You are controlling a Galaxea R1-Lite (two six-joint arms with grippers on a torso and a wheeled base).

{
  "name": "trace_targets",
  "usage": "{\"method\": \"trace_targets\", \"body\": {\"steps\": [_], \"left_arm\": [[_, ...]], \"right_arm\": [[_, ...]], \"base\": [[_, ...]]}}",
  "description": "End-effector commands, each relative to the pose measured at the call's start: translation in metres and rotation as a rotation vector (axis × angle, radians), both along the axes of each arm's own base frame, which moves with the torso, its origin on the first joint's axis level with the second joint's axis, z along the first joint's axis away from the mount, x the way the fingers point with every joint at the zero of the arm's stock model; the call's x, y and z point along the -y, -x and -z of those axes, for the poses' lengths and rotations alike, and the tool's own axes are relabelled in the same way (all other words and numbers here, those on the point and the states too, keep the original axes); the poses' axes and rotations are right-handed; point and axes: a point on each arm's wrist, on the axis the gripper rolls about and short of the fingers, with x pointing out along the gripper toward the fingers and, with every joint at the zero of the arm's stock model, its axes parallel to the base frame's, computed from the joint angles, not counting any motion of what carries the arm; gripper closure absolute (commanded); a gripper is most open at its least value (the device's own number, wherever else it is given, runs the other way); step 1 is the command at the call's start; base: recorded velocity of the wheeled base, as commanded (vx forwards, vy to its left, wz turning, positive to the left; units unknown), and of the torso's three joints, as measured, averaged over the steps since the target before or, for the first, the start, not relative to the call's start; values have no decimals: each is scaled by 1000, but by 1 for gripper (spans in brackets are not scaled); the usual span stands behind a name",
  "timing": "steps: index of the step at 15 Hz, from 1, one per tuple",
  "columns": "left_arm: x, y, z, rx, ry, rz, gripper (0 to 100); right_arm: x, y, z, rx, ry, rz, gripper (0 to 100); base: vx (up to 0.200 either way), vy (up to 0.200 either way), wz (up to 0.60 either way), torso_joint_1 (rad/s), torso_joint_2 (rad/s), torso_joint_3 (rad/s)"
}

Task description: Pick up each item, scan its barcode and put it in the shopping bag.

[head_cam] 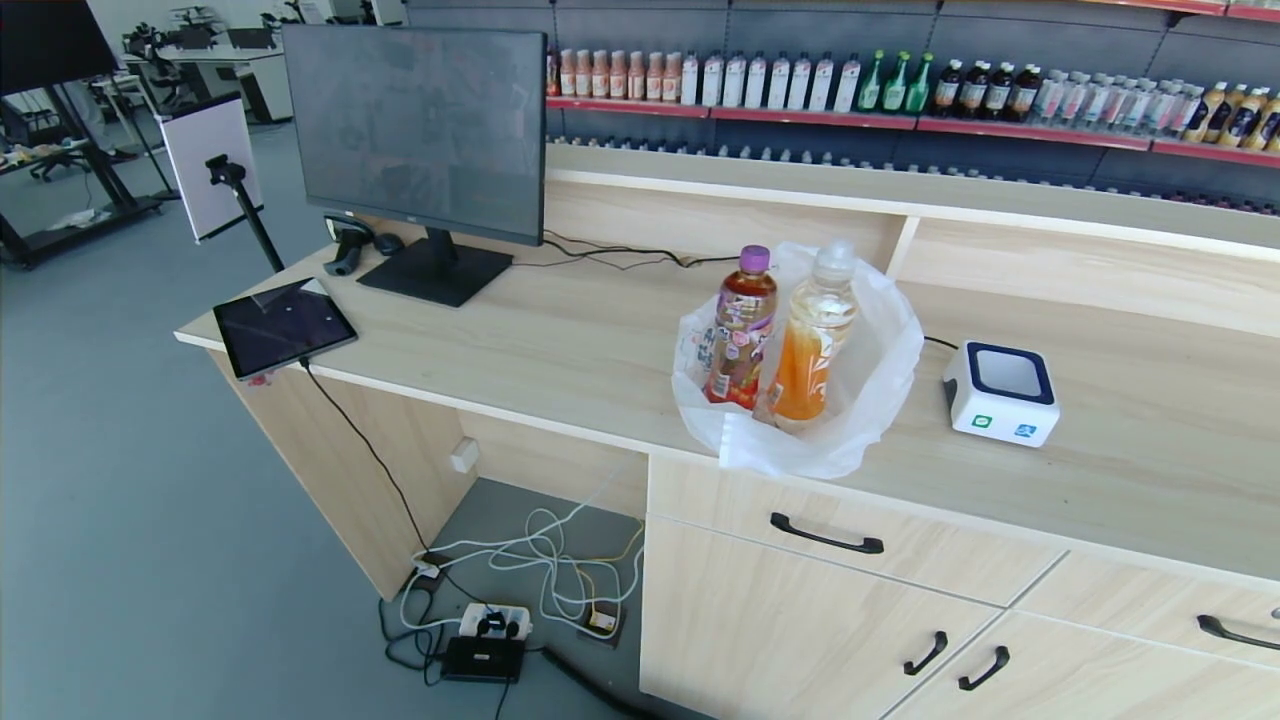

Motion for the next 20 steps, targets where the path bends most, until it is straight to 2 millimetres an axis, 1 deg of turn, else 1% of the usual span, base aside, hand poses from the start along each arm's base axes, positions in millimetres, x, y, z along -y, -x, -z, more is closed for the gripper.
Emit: {"method": "trace_targets", "body": {"steps": [1, 2, 3, 5, 6, 7, 8, 10, 11, 13, 14, 15, 16, 18, 20], "left_arm": [[0, 0, 0, 0, -1, -1, 0], [0, 0, 0, 0, 1, -1, 0], [0, 0, 0, 0, 1, -1, 0], [0, 0, 0, 0, 1, -1, 0], [0, 0, 0, 0, 1, -2, 0], [0, 0, 0, 0, 3, -2, 0], [0, 0, 0, 0, 3, -2, 0], [0, 0, 0, 0, 3, -1, 0], [0, 0, 0, 0, 1, -2, 0], [0, 0, 0, 0, 1, -1, 0], [0, 0, 0, 0, 1, -1, 0], [0, 0, 0, 0, 3, -2, 0], [0, 0, 0, 0, 3, -1, 0], [0, 0, 0, 0, 3, -1, 0], [0, 0, 0, 0, 1, -2, 0]], "right_arm": [[1, 5, 1, -34, -47, -86, 0], [1, 4, 0, -55, -44, -38, 0], [1, 3, 1, -67, -47, 55, 0], [3, 3, 0, -49, -60, 330, 0], [3, 3, 0, -43, -64, 376, 0], [4, 7, 0, 1, -82, 472, 0], [4, 11, 0, 54, -97, 531, 0], [3, 18, 1, 143, -114, 609, 0], [3, 22, 1, 193, -127, 604, 0], [4, 31, 3, 295, -166, 515, 0], [3, 32, 4, 322, -183, 513, 0], [4, 32, 0, 379, -210, 509, 0], [4, 32, 0, 384, -214, 509, 0], [4, 31, 8, 293, -218, 523, 0], [4, 31, 7, 298, -242, 535, 0]], "base": [[0, 0, 0, 0, 0, 0], [0, 0, 0, 0, 0, 0], [0, 0, 0, 0, 0, 0], [0, 0, 0, 0, 0, 0], [0, 0, 0, 0, 0, 0], [0, 0, 0, 0, 0, 0], [0, 0, 0, 0, 0, 0], [0, 0, 0, 0, 0, 0], [0, 0, 0, 0, 0, 0], [0, 0, 0, 0, 0, 0], [0, 0, 0, 0, 0, 0], [0, 0, 0, 0, 0, 0], [0, 0, 0, 0, 0, 0], [0, 0, 0, 0, 0, 0], [0, 0, 0, 0, 0, 0]]}}
